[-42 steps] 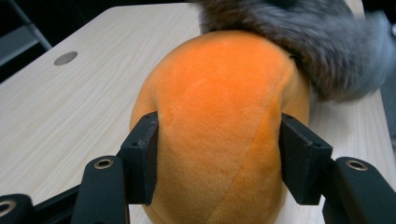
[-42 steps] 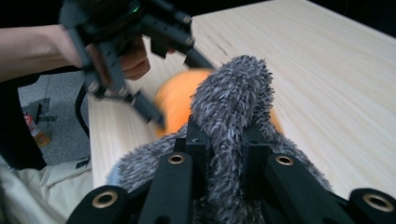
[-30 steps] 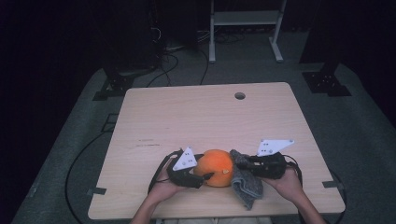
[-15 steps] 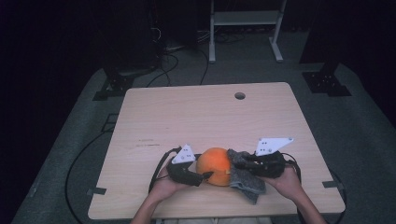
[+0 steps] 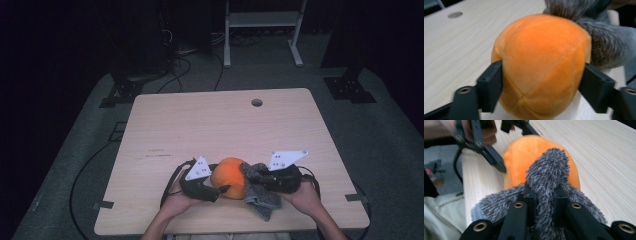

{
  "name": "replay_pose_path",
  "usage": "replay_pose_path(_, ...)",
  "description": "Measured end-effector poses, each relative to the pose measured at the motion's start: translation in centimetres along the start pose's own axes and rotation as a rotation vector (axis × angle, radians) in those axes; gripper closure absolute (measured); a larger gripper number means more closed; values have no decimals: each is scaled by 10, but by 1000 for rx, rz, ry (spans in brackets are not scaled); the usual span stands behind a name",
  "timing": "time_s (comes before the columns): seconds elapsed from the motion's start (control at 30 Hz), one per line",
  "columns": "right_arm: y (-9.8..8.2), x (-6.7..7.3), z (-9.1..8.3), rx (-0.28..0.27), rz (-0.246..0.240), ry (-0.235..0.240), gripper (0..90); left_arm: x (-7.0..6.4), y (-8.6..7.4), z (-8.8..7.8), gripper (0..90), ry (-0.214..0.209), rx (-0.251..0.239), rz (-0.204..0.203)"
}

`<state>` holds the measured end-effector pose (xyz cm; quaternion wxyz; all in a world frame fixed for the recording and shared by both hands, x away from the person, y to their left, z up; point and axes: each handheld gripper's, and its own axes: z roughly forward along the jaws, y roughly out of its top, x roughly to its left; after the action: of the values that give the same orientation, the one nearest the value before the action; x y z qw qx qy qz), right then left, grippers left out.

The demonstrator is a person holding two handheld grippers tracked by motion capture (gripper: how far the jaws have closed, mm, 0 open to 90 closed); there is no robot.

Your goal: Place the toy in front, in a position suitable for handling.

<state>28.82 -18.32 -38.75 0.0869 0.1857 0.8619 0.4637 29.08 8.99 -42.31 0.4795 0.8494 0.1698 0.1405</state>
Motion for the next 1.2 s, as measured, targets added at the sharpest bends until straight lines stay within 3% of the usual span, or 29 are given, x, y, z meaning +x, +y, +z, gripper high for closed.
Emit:
replay_pose_path(0.07, 17, 11, -2, -41, -38, 30, 772, -6, 3, 4, 293, -15, 9, 39)
replay_pose_path(0.13, 34, 21, 2, -9, -117, 13, 772, -10, 4, 6, 281, -32, 29, 72)
replay_pose_path(0.2, 39, 21, 8, 46, -151, -14, 772, -9, 3, 6, 232, -37, 34, 51)
replay_pose_path(0.23, 37, 17, 11, 68, -140, -17, 773, -6, 2, 6, 195, -46, 31, 26)
replay_pose_path(0.33, 24, 9, 10, 57, -90, 1, 773, 9, -7, 7, 126, -124, 16, -159)
replay_pose_path(0.4, 18, 7, 7, 44, -67, 12, 773, 14, -12, 9, 174, -176, -9, -239)
replay_pose_path(0.5, 21, 9, 4, 49, -58, 19, 773, 8, -9, 8, 351, -131, -40, -190)
replay_pose_path(0.57, 28, 16, 6, 54, -105, 27, 772, 4, -5, 5, 407, -83, -26, -110)
replay_pose_path(0.6, 31, 20, 7, 69, -132, 18, 773, 4, -5, 3, 422, -79, -19, -101)
replay_pose_path(0.67, 31, 17, 5, 73, -134, 3, 772, 6, -7, 1, 440, -76, -24, -99)
replay_pose_path(0.8, 16, -2, -7, 52, -47, -28, 772, 9, -8, -1, 416, -84, -31, -122)
replay_pose_path(0.87, 7, -11, -8, 42, 7, -12, 773, 11, -6, 1, 334, -121, -25, -141)
replay_pose_path(0.97, 4, -7, -1, 50, -11, -4, 774, 13, -5, -2, 208, -167, -44, -171)
replay_pose_path(1.03, 5, 0, 5, 52, -25, 24, 773, 15, -4, -4, 198, -177, -71, -198)
replay_pose_path(1.07, 5, 2, 8, 54, -31, 32, 773, 15, -5, -4, 211, -171, -64, -201)
replay_pose_path(1.2, 5, 5, 11, 59, -44, 40, 773, 11, -12, -4, 347, -104, -19, -142)
